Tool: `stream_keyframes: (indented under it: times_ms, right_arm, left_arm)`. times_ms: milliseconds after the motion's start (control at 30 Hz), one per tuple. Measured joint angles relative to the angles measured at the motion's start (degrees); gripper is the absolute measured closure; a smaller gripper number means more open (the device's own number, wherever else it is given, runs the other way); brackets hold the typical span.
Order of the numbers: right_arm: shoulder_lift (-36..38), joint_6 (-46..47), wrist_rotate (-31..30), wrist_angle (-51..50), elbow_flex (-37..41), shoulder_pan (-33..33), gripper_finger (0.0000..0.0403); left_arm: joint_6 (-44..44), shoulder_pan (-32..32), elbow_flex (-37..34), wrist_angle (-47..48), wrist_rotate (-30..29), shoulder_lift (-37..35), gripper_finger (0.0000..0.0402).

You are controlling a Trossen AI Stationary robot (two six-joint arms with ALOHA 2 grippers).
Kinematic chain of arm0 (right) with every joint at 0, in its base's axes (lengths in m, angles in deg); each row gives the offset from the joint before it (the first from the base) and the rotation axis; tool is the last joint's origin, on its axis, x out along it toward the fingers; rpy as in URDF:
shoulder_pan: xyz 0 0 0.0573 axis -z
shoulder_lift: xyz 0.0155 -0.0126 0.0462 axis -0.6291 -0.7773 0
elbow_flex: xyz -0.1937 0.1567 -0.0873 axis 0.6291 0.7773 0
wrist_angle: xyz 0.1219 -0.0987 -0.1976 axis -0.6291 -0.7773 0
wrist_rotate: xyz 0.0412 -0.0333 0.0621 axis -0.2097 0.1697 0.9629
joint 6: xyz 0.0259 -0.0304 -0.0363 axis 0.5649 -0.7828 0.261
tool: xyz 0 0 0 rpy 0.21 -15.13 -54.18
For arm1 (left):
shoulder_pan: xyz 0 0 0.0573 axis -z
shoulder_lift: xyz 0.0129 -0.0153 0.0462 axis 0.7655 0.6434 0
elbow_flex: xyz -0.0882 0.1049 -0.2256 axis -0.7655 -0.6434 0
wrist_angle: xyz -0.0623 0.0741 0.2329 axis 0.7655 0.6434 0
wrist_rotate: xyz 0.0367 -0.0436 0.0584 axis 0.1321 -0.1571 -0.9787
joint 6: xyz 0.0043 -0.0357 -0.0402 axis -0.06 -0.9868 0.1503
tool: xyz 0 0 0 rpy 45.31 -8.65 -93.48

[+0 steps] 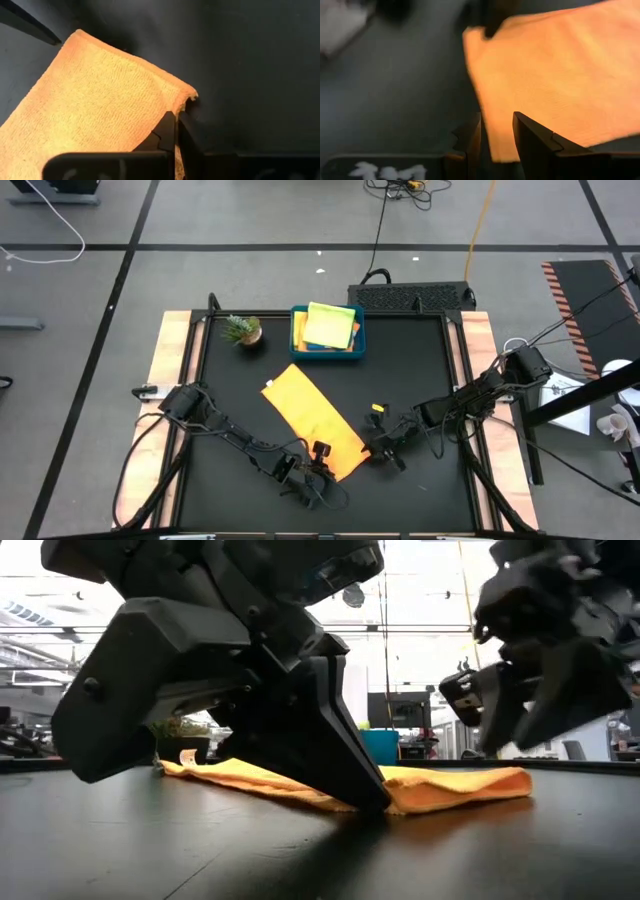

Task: Fold microfiber towels
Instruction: Fold the orange microfiber cloth

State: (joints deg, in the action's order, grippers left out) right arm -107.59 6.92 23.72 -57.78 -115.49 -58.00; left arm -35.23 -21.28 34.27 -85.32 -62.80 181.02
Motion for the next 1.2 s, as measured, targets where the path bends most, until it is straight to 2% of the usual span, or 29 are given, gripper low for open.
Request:
stream_keyframes:
  times_ms: [167, 333, 500, 667, 867, 1033, 1133, 1200]
  right_arm:
    - [-0.04, -16.97, -0.68, -5.74, 0.02, -1.63, 0.0298]
    - [-0.02, -24.18, -7.68, -4.63, 0.02, -4.63, 0.0298]
    - [0.00, -25.89, -15.18, -6.09, 0.02, -6.25, 0.0298]
    - [0.00, -25.86, -16.79, -8.61, 0.02, -6.77, 0.0292]
    - [0.04, -23.59, -17.54, -8.66, 0.00, -6.96, 0.0242]
    - [-0.02, -25.67, -16.51, -5.67, 0.04, -7.29, 0.0192]
    - [-0.02, -28.94, -17.10, -2.63, 1.19, -8.38, 0.0178]
    - [-0.05, -29.90, -19.64, -1.27, 2.37, -9.22, 0.0175]
  left_arm:
    - [0.94, -0.21, 0.00, -0.04, 0.98, -0.07, 0.0394]
    - [1.14, -0.16, -0.07, 0.09, 1.45, -0.57, 0.0395]
    - [1.25, -0.16, -0.17, 0.51, 1.56, -3.24, 0.0396]
    - [1.93, -0.16, -0.13, 1.22, 1.49, -4.83, 0.0398]
    - [1.29, -0.12, -0.06, 2.30, 0.27, -6.32, 0.0398]
    - [0.50, -0.12, -0.09, 3.11, 0.07, -6.72, 0.0395]
    - [0.42, -0.12, -0.09, 3.43, -0.11, -6.75, 0.0398]
    - [0.39, -0.12, -0.09, 3.37, -0.14, -6.75, 0.0396]
